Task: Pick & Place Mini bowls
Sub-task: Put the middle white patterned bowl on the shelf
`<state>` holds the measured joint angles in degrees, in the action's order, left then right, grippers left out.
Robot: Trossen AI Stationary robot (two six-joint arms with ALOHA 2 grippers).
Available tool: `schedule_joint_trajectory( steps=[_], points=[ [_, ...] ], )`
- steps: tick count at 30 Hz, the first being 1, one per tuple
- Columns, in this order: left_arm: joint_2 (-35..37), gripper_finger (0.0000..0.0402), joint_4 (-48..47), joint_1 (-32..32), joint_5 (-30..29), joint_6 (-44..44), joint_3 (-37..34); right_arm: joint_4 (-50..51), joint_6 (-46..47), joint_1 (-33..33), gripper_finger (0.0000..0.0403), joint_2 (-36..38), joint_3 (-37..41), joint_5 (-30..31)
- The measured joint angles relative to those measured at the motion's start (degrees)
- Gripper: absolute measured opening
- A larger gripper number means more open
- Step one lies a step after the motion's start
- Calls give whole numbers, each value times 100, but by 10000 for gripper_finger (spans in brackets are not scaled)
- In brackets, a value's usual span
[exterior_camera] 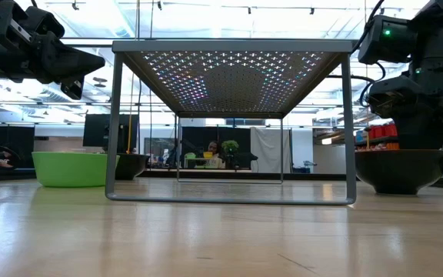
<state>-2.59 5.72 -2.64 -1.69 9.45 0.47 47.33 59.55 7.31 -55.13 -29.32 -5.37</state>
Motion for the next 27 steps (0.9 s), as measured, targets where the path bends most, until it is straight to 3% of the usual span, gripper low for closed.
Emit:
schedule_joint_trajectory(
  steps=[16, 27],
  points=[
    [0, 14, 0, -2, 1, 0, 0, 0, 149, 0, 173, 0, 0, -24],
    [-2, 14, 0, -1, -1, 0, 0, -2, 149, 0, 115, -2, 0, -85]
  ],
)
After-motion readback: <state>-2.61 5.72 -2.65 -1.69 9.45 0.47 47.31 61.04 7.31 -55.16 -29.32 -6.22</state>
